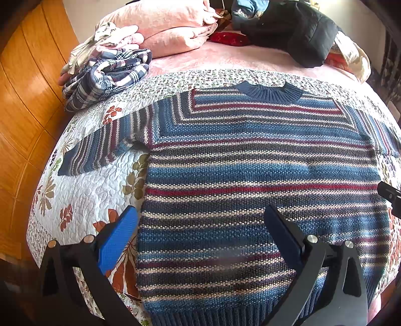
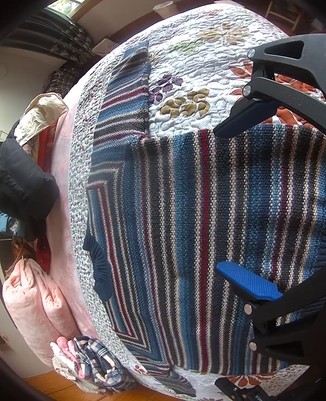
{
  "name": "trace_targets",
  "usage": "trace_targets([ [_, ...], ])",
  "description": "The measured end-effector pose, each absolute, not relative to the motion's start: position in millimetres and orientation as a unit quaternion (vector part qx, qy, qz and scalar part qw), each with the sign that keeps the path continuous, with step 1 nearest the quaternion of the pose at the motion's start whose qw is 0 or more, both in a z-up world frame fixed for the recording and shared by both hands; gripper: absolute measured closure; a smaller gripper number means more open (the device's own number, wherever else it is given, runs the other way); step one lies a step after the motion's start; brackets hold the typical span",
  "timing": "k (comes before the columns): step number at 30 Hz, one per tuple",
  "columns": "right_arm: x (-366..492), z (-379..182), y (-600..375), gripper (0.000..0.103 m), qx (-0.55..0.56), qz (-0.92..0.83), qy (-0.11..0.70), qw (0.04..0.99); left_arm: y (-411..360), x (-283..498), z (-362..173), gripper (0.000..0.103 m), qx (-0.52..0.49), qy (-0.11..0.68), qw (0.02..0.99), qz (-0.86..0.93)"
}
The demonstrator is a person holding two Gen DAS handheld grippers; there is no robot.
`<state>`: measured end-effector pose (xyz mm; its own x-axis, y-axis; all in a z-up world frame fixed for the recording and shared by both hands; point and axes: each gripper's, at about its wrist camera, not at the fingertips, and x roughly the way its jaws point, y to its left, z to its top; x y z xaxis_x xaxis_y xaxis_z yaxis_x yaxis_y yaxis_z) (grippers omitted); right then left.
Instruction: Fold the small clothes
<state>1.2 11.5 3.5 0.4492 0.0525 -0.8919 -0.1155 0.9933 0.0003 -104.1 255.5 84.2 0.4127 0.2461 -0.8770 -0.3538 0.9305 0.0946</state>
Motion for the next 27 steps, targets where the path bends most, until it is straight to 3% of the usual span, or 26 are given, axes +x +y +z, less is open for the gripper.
trace_targets([
  [27,2,7,2,0.004,-0.023,0.058,0.510,0.858,257,-104,85,0.003,-0.078,0.505,0.843,0.168],
])
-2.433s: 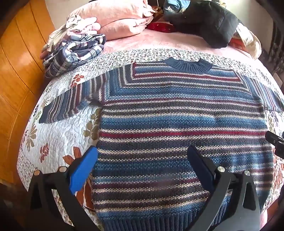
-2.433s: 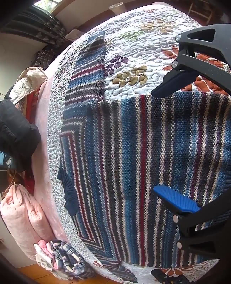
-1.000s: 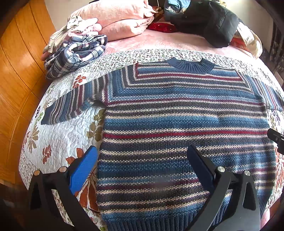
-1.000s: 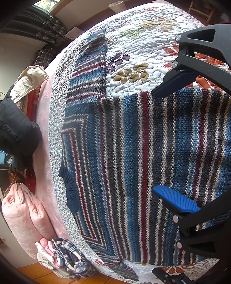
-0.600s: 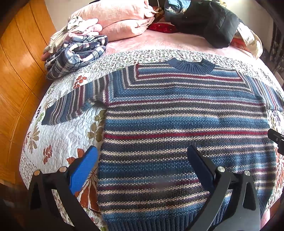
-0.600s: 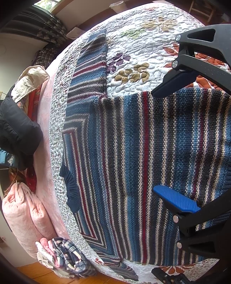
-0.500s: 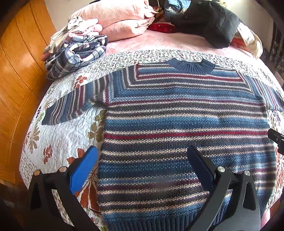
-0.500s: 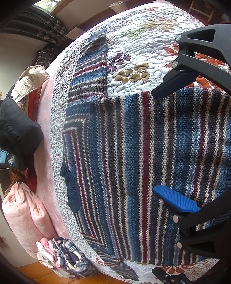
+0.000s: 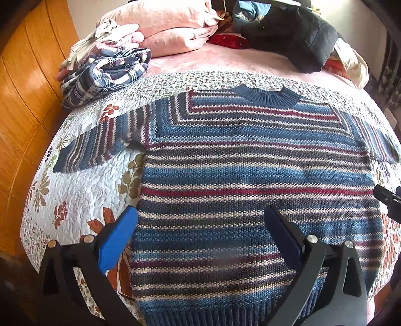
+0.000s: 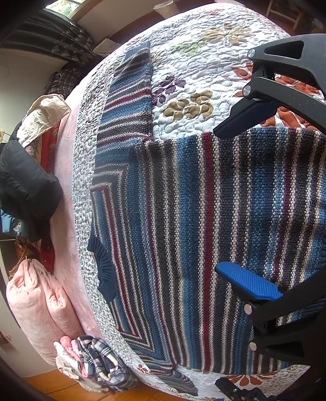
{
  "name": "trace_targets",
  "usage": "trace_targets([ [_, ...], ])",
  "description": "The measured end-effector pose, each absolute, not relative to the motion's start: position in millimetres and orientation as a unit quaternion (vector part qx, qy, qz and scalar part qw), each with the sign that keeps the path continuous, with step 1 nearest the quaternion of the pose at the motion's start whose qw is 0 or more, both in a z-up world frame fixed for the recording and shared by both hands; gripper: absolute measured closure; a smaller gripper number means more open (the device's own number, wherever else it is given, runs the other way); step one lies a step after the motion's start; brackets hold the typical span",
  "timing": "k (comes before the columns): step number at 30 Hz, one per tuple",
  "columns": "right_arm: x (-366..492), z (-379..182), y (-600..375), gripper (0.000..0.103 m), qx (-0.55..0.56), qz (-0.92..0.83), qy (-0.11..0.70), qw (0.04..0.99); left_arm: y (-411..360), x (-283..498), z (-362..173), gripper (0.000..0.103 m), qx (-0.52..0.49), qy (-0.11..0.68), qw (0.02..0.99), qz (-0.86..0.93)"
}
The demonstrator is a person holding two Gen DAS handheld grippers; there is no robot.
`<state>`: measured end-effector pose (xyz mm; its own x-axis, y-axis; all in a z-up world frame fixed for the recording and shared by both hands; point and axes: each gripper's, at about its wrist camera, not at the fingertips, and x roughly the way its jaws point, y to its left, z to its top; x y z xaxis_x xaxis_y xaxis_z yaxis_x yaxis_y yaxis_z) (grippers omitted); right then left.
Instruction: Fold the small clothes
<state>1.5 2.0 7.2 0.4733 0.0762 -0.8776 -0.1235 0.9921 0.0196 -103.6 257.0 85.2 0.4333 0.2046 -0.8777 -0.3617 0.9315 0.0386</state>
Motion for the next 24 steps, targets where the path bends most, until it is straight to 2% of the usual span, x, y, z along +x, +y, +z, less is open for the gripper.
trace_targets([
  [5,27,17,-44,0.004,0.006,0.063,0.490,0.869,247,-79,89,0.003,-0.063,0.503,0.846,0.162],
  [11,111,13,-191,0.004,0.061,-0.043,0.503,0.861,222,-29,101,0.003,-0.054,0.488,0.861,0.135],
  [17,188,-11,-336,0.004,0.102,-0.135,0.514,0.841,190,15,102,0.003,-0.046,0.477,0.870,0.117],
  [24,235,-62,-406,0.011,0.149,-0.148,0.566,0.797,175,41,79,0.003,-0.053,0.498,0.858,0.111],
])
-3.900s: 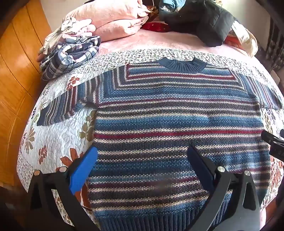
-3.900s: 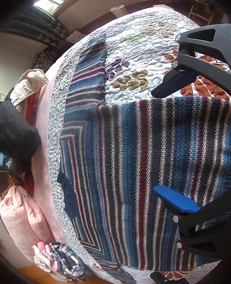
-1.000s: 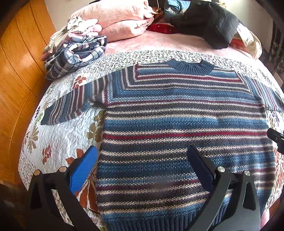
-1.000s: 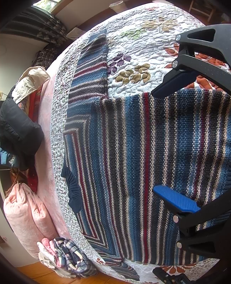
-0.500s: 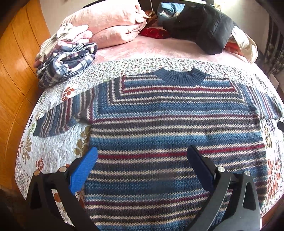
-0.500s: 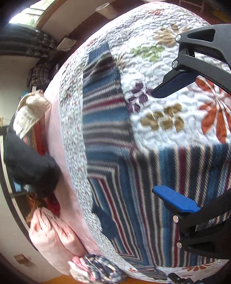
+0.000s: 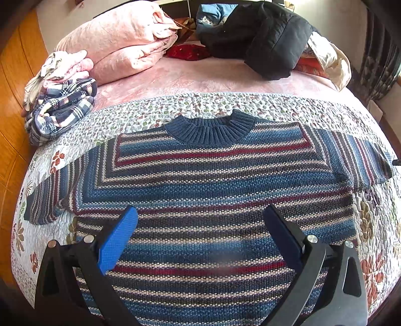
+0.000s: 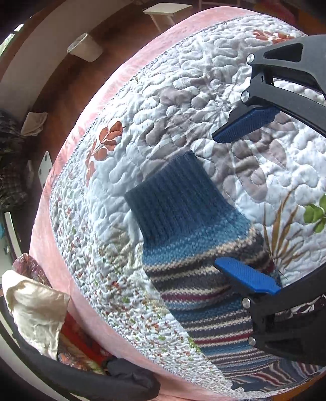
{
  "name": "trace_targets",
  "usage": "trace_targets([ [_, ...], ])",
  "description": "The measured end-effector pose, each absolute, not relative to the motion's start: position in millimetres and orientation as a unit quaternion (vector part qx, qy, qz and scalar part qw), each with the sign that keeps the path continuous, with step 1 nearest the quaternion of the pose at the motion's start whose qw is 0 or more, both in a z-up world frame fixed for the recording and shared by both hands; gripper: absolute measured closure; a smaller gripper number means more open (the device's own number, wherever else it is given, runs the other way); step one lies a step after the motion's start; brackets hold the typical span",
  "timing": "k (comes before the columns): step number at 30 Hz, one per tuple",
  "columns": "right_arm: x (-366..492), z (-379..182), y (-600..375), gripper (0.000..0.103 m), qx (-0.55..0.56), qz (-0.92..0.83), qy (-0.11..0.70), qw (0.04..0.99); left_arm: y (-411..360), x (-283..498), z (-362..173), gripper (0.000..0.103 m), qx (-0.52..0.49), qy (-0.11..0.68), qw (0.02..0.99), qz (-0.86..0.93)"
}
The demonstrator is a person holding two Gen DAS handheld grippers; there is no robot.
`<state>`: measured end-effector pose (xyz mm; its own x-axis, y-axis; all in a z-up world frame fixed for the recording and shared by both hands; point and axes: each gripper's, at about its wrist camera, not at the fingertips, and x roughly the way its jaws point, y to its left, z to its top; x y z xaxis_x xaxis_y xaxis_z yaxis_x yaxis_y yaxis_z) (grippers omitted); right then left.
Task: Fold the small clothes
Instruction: 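Move the right tool to the sleeve cuff and close on it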
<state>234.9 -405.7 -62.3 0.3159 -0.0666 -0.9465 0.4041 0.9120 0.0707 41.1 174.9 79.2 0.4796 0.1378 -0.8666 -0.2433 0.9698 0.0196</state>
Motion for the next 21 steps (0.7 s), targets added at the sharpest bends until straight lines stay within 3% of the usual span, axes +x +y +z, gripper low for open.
trace_targets([
  [4,242,-82,-412,0.014,0.172,-0.134,0.580,0.785,174,39,71,0.003,-0.040,0.503,0.856,0.115],
  [8,240,-88,-416,0.046,0.207,-0.117,0.571,0.785,178,36,69,0.003,-0.032,0.505,0.854,0.120],
  [11,239,-83,-413,0.076,0.212,-0.112,0.560,0.793,181,34,68,0.003,-0.036,0.507,0.853,0.120],
  [12,241,-79,-413,0.092,0.208,-0.111,0.555,0.798,182,33,67,0.003,-0.037,0.507,0.853,0.119],
  [21,237,-33,-383,0.092,0.147,-0.110,0.493,0.851,201,29,56,0.003,-0.064,0.517,0.844,0.126],
])
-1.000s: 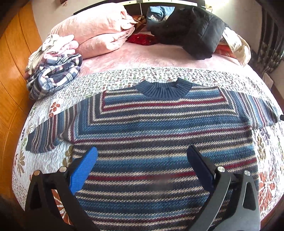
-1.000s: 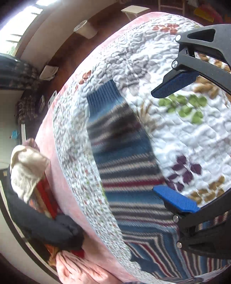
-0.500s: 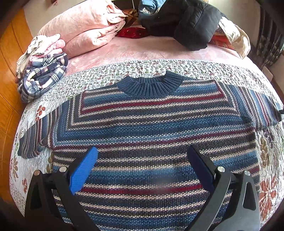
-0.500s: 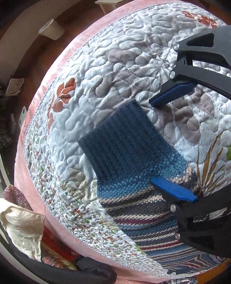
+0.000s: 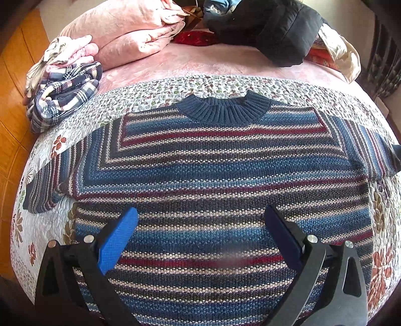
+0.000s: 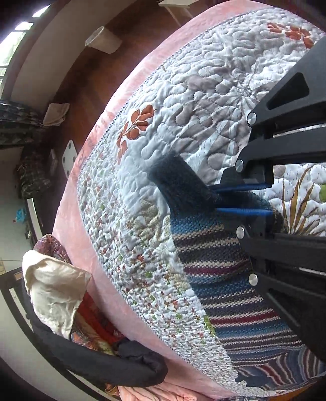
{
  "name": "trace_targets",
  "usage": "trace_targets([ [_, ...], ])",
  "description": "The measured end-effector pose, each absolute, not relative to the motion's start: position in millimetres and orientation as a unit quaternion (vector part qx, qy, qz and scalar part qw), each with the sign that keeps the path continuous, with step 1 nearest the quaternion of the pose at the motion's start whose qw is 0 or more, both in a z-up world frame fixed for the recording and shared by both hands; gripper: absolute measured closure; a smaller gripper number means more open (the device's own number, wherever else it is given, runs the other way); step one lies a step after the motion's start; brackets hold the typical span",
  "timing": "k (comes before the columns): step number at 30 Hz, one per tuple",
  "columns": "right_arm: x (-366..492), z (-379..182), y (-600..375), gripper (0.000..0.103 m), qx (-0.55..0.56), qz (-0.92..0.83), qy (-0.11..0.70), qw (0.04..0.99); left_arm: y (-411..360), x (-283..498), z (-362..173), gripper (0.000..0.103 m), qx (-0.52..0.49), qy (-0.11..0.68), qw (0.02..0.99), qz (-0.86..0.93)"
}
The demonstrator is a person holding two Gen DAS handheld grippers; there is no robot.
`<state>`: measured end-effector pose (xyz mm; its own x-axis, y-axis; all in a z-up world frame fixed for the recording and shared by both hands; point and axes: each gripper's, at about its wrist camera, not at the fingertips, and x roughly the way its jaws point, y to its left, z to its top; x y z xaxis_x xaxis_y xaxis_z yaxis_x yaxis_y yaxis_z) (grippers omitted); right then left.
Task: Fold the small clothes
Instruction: 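Move the right tool to the sleeve cuff and close on it, then lift the sleeve with the right tool and fold it across the sweater body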
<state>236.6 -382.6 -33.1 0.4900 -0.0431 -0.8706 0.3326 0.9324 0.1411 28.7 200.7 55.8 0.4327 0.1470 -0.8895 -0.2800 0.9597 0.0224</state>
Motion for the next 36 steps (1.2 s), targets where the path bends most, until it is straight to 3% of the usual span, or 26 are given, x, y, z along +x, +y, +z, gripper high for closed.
trace_targets([
  [14,211,19,-195,0.094,0.073,0.097,0.463,0.878,221,19,54,0.003,-0.084,0.520,0.839,0.133],
  [22,191,1,-98,0.094,0.040,0.174,0.484,0.856,234,15,55,0.003,-0.106,0.518,0.839,0.130],
  [33,180,-36,-41,0.094,-0.022,0.196,0.520,0.831,234,16,53,0.003,-0.113,0.519,0.839,0.117],
  [36,176,-48,-32,0.089,-0.037,0.203,0.536,0.819,228,22,55,0.003,-0.126,0.519,0.839,0.101],
])
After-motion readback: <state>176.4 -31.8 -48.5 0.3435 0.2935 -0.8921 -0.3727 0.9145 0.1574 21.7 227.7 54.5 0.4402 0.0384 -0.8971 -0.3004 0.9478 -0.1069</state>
